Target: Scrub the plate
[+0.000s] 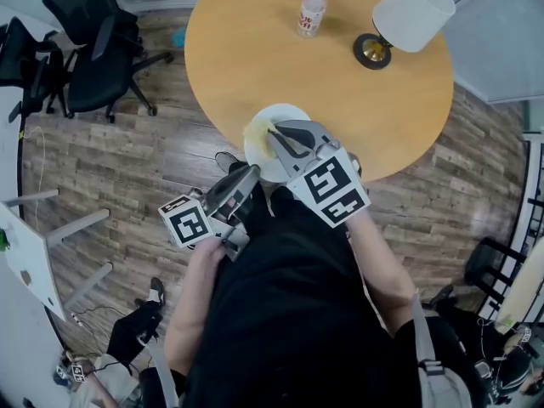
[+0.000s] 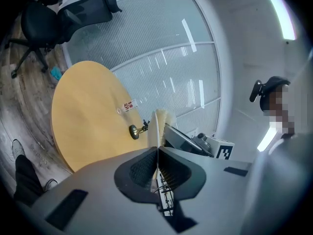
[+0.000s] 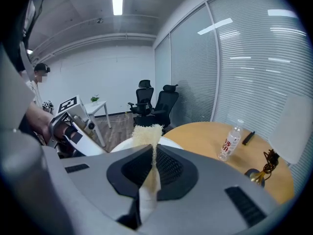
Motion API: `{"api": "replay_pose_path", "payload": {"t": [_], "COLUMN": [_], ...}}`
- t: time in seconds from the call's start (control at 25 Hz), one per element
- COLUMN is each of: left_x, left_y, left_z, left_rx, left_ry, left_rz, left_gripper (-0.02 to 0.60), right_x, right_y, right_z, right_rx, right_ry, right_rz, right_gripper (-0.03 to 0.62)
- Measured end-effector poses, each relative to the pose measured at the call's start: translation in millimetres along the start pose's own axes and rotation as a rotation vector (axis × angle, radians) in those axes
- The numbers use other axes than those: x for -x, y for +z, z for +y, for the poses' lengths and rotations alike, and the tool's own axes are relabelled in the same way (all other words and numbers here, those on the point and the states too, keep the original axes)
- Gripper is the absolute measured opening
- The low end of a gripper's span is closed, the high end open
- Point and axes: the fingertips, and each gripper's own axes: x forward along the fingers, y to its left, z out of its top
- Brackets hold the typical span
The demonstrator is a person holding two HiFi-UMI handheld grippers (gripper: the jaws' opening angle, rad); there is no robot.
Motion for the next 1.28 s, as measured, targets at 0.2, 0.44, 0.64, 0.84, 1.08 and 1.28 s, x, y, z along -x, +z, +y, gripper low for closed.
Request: {"api": "replay_pose_path", "payload": {"t": [0.2,0.44,0.64,0.84,1.08,1.28], "left_x": [-6,-9,-14,-21,-26,-27], "left_y": [-1,-3,-3,-3,-1,3], "left_z": [-8,-9,-11,-12,-10,-4], "left_rx": [-0.043,-0.018,-0.014,-0.021,-0.016,-0.011], "left_ry": [-0.016,-0.038,-0.059,-0.070,-0.063,-0.029], "left_rz": [0.034,0.021,0.022,0.032,0.027,0.000], "left_gripper": [0.021,0.021,0.021,0.021,0.021,0.021], "right_x": [8,26,39,39,29,21], "right_y": [-6,-24,-35,-31,-26,-25], "right_z": [-30,-66,-83,-77,-50,-22], "right_rx": [-0.029,-0.069,-0.094,-0.093,-0.109,-0.143], "right_ry": [-0.065,-0.154,-0.208,-0.195,-0.100,-0.004], "right_rz": [0.012,0.028,0.045,0.038,0.016,0.013], "right_gripper": [0.026,0.026,0.026,0.026,0.026,0.026]}}
